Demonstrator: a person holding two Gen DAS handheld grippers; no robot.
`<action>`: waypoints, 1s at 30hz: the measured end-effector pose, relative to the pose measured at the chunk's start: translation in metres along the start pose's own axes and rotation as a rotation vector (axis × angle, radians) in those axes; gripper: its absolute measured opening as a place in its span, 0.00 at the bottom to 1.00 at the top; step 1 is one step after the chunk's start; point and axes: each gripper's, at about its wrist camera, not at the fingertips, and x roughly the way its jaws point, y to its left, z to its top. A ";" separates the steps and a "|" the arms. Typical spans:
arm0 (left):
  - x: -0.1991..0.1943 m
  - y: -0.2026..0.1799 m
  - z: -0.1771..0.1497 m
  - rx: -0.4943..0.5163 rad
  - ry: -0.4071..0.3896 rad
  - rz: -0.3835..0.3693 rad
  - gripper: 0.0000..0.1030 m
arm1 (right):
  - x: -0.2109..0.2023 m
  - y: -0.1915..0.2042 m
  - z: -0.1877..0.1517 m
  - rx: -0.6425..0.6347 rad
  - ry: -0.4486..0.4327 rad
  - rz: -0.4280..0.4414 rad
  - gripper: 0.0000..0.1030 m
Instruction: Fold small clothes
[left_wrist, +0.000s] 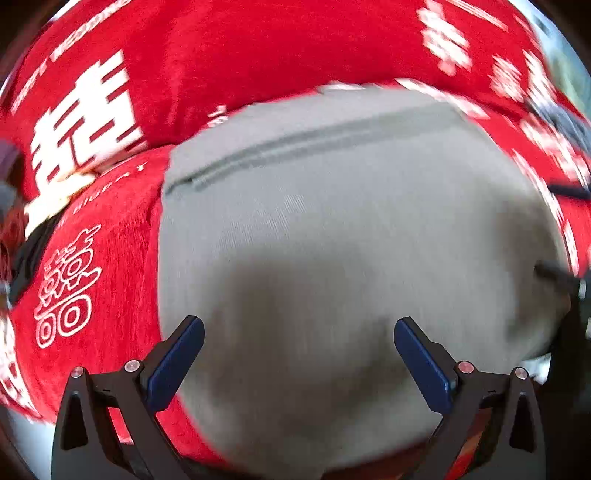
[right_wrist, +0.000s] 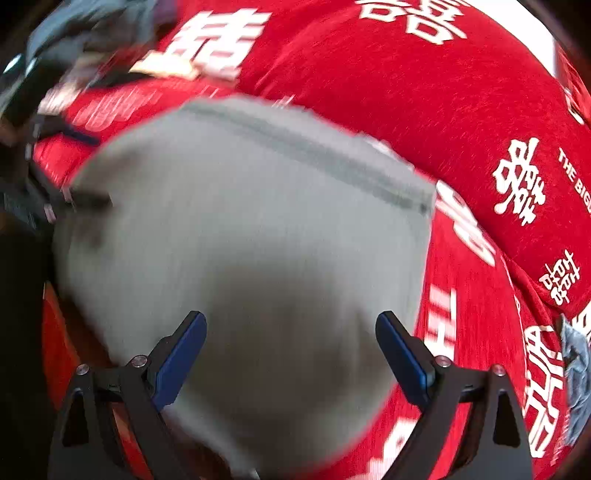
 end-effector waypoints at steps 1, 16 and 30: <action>0.010 0.006 0.014 -0.083 0.019 -0.014 1.00 | 0.009 -0.003 0.011 0.050 0.009 0.001 0.92; 0.011 0.011 -0.038 -0.202 0.021 -0.011 1.00 | 0.020 -0.009 -0.038 0.192 0.062 0.019 0.95; -0.004 0.028 -0.046 -0.263 0.070 0.055 1.00 | -0.007 0.012 -0.062 0.101 0.185 -0.042 0.99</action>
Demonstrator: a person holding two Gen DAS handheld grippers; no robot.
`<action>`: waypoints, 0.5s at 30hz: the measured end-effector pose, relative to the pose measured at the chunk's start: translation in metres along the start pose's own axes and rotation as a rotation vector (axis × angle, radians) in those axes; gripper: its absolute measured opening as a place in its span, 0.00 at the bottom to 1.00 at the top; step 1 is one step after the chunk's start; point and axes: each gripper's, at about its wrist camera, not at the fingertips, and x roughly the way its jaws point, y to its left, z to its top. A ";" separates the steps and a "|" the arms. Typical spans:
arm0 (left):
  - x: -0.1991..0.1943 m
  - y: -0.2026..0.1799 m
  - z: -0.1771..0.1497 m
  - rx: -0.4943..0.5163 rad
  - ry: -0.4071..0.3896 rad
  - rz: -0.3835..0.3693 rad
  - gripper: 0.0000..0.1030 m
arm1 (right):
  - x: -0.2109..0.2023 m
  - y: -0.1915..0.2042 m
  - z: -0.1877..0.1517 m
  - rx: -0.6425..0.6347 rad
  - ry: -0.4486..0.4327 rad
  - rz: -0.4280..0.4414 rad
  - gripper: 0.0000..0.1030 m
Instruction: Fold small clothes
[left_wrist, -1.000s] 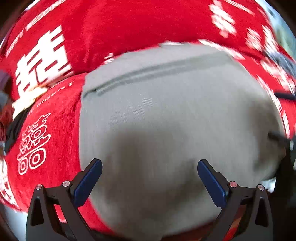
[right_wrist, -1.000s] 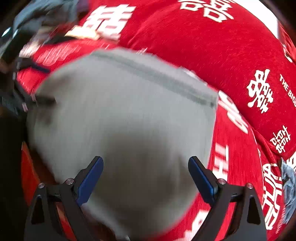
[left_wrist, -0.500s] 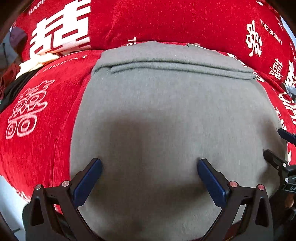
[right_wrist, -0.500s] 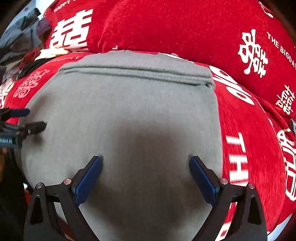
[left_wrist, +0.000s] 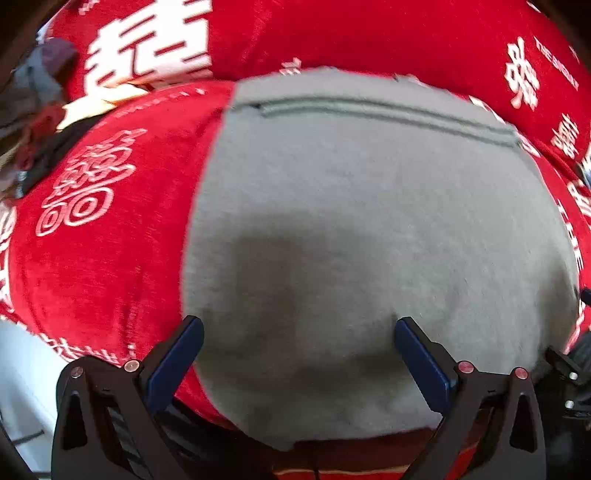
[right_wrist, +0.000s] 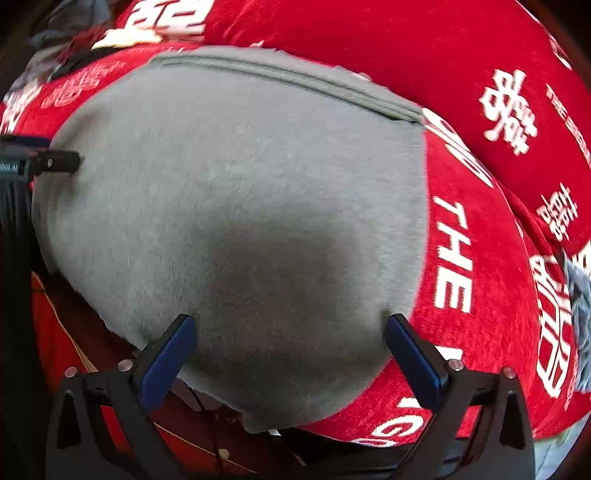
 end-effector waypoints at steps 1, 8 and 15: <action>-0.001 0.001 0.002 -0.015 -0.009 -0.004 1.00 | -0.004 -0.004 0.003 0.027 -0.022 0.006 0.99; 0.006 -0.015 0.031 0.001 -0.053 0.036 1.00 | 0.004 -0.018 0.054 0.141 -0.092 0.031 0.99; 0.026 -0.013 0.033 -0.064 -0.019 -0.019 1.00 | 0.031 0.006 0.057 0.150 -0.047 0.030 1.00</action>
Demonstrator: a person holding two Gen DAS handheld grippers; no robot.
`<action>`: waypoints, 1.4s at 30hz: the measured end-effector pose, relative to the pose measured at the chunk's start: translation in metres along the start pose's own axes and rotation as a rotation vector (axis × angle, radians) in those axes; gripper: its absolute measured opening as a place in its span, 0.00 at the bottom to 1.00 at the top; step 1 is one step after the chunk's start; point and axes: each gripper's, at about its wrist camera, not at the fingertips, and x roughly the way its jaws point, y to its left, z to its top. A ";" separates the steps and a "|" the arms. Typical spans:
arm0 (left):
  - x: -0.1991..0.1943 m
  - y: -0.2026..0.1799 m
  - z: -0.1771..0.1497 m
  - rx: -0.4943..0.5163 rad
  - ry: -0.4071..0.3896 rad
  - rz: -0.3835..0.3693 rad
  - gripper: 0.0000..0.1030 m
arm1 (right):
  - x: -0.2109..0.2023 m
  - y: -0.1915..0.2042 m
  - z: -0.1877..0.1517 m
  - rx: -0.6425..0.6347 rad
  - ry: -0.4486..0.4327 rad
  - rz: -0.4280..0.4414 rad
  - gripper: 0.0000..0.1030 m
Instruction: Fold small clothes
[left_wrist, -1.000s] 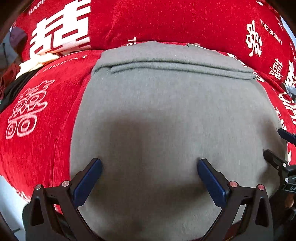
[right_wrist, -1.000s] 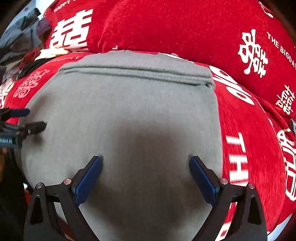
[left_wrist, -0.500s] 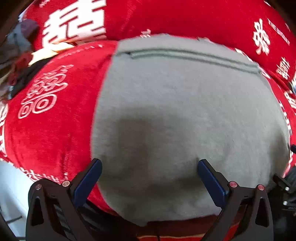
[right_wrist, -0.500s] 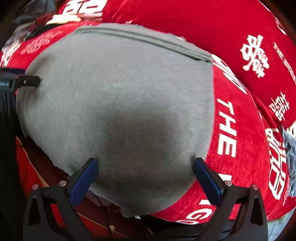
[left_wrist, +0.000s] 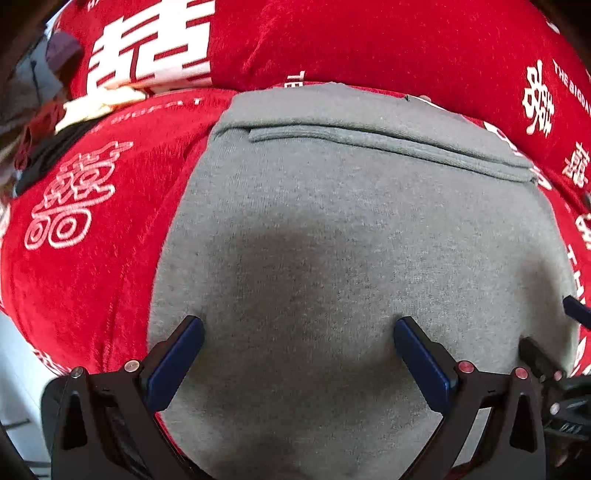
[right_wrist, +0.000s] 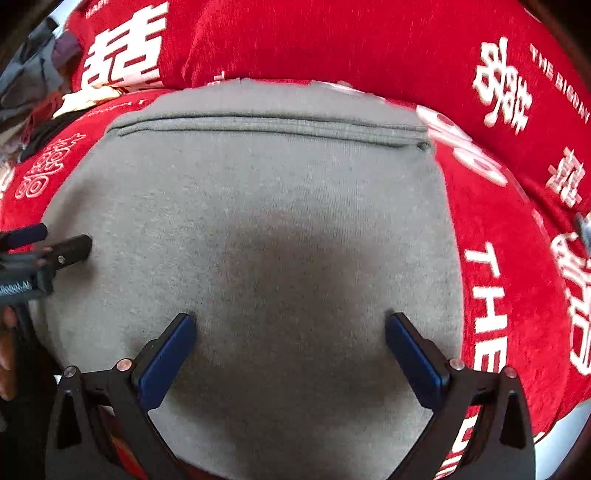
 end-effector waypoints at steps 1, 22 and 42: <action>0.001 0.002 -0.001 -0.002 -0.002 -0.009 1.00 | -0.001 -0.001 -0.002 0.008 -0.007 0.007 1.00; -0.008 0.001 -0.027 -0.008 0.023 -0.026 1.00 | -0.016 -0.001 -0.042 -0.072 -0.005 0.013 1.00; 0.009 0.044 -0.076 -0.087 0.288 -0.177 1.00 | -0.032 -0.072 -0.086 0.147 0.128 0.216 0.80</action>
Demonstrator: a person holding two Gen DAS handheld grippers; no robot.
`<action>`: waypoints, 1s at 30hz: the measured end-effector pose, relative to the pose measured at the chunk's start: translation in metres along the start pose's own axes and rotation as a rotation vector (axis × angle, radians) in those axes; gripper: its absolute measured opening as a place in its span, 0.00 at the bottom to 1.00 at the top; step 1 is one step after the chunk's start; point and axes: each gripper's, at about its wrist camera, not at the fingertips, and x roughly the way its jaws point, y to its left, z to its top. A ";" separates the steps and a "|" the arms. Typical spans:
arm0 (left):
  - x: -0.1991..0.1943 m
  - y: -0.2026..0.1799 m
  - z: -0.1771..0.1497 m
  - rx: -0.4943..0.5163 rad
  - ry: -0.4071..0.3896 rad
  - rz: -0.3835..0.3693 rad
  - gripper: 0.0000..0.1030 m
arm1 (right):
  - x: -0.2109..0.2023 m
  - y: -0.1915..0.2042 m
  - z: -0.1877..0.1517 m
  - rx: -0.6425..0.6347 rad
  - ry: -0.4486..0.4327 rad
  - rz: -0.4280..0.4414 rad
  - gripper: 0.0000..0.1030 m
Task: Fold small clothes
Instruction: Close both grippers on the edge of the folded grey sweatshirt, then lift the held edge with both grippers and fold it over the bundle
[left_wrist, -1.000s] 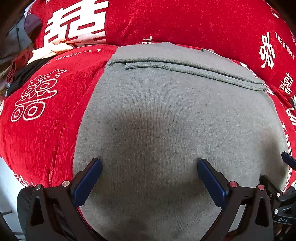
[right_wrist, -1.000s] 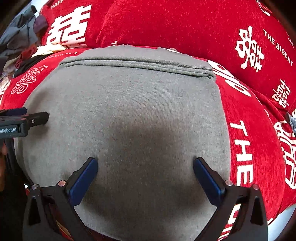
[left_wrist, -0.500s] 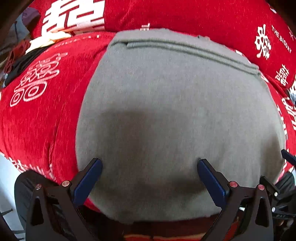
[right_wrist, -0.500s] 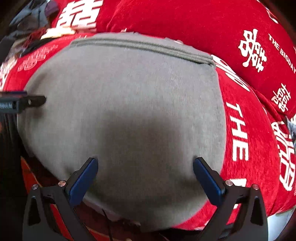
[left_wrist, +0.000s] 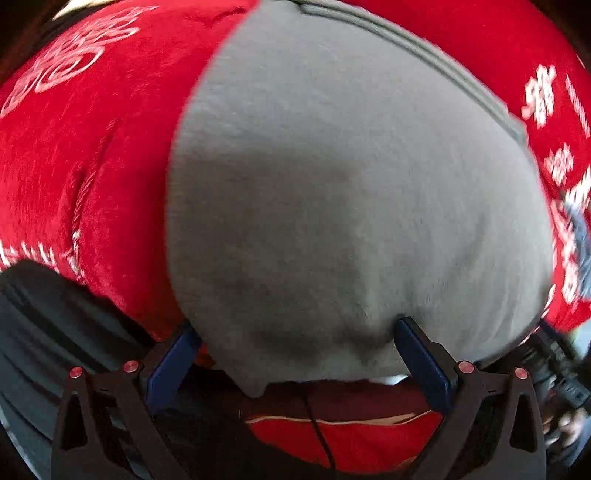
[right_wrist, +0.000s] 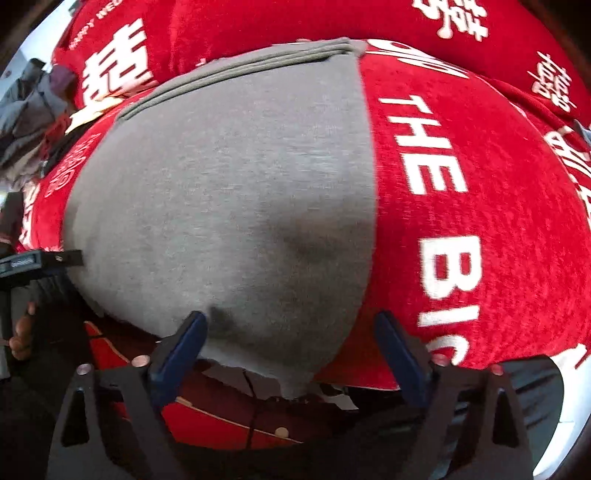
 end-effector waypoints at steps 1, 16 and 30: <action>0.000 -0.004 -0.001 0.017 0.003 0.007 1.00 | 0.000 0.004 -0.001 -0.016 0.001 -0.002 0.76; -0.054 -0.005 -0.001 0.111 -0.062 -0.064 0.14 | -0.047 0.016 0.027 -0.029 -0.153 0.159 0.10; -0.051 0.023 0.014 0.000 -0.104 -0.188 0.75 | -0.012 0.001 0.044 0.037 -0.135 0.188 0.25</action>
